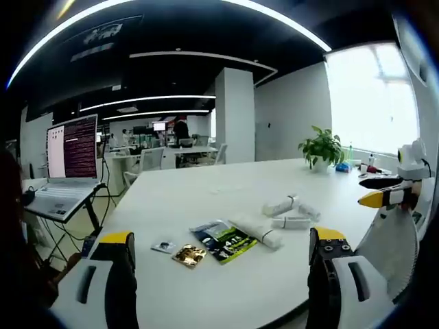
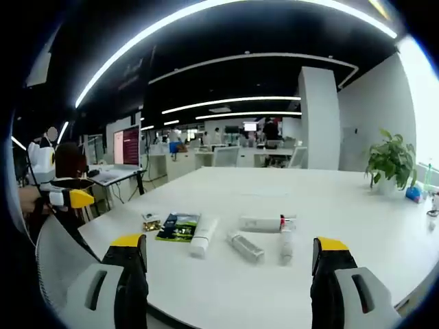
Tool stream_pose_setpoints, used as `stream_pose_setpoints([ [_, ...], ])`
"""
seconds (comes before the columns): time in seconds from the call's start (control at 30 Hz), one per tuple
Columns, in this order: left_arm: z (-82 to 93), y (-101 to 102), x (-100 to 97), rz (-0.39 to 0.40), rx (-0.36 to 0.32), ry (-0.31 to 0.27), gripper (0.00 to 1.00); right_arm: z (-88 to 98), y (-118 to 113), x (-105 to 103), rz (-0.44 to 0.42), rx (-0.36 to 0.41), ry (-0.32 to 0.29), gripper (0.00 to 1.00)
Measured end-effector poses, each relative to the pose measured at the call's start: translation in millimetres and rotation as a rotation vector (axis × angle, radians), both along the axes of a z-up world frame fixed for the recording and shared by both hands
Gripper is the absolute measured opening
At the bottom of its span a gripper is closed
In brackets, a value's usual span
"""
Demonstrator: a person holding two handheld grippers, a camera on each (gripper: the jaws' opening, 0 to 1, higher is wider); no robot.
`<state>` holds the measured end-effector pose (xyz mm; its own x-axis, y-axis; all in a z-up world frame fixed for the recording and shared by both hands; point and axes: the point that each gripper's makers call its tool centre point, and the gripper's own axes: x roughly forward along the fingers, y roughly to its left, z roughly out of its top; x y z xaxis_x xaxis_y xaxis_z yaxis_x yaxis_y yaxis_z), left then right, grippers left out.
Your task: Arrange the skincare products in the storage area until every visible bottle or jar stands upright without overlapping.
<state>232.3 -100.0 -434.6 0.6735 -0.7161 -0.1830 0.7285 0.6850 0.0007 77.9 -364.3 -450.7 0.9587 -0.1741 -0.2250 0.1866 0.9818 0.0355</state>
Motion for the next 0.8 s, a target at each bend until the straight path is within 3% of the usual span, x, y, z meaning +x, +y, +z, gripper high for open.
stream_pose_setpoints([
  [0.8,0.8,-9,-5.2,-0.007,0.016,0.008,0.99,-2.5,1,2,0.002,-0.004,0.020,1.00],
])
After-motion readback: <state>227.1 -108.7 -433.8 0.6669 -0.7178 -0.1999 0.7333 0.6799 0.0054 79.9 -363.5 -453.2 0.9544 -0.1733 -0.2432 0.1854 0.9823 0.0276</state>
